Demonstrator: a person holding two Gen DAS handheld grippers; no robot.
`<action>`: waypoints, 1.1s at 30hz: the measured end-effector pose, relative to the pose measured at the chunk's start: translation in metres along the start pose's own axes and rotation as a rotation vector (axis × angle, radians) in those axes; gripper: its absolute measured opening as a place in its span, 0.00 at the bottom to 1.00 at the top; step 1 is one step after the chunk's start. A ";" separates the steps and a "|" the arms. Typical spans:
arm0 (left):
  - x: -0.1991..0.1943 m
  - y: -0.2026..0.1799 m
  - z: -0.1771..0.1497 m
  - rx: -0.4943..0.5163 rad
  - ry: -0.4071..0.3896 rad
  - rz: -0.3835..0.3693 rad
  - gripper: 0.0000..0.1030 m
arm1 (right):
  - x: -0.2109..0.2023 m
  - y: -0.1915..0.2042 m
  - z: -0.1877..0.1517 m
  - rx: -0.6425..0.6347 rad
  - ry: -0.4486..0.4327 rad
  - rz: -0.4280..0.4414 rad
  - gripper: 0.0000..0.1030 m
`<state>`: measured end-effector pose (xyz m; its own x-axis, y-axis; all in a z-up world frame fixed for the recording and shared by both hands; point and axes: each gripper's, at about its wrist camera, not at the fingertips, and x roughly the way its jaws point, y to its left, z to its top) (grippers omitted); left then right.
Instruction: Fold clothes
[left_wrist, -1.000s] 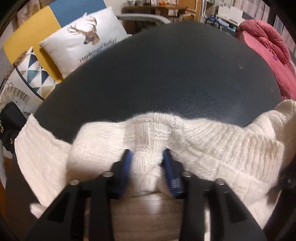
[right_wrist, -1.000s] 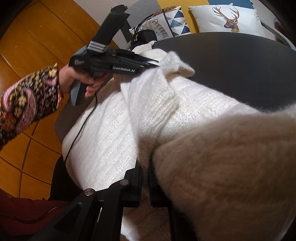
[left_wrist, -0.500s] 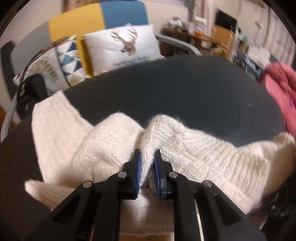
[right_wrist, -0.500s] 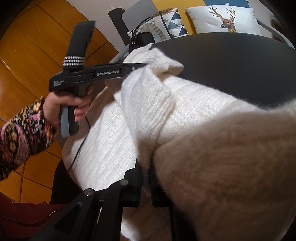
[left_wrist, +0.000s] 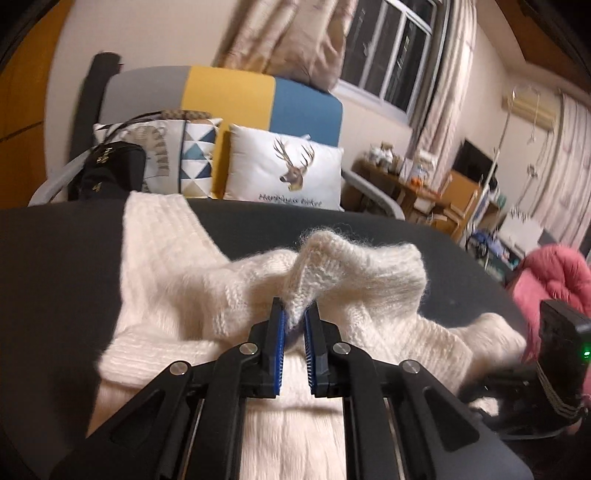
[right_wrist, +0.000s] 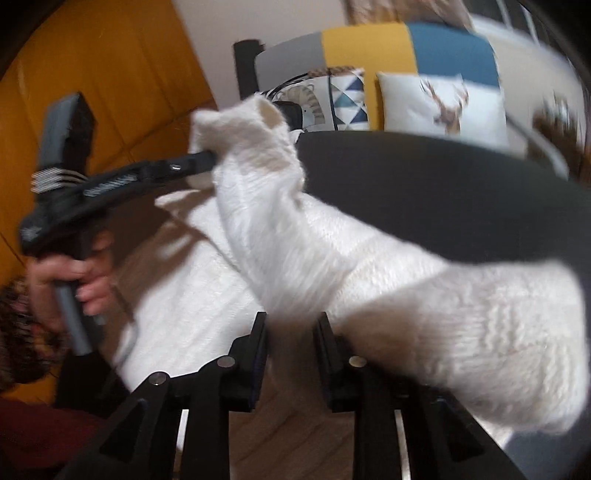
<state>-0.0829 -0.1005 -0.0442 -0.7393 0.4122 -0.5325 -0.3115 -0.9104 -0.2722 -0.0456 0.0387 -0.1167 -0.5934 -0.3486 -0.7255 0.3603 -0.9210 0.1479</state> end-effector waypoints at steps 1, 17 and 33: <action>-0.007 0.002 -0.008 -0.024 -0.004 0.008 0.09 | 0.002 0.004 0.000 -0.039 0.001 -0.034 0.23; -0.006 0.013 -0.042 -0.015 0.026 0.128 0.34 | 0.016 0.006 0.004 -0.084 0.063 -0.140 0.10; 0.036 -0.025 0.013 0.428 0.145 0.080 0.76 | -0.002 0.014 -0.008 -0.102 0.072 -0.114 0.10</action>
<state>-0.1091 -0.0636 -0.0462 -0.6896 0.3127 -0.6532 -0.4980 -0.8597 0.1142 -0.0336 0.0279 -0.1188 -0.5827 -0.2265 -0.7805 0.3669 -0.9302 -0.0040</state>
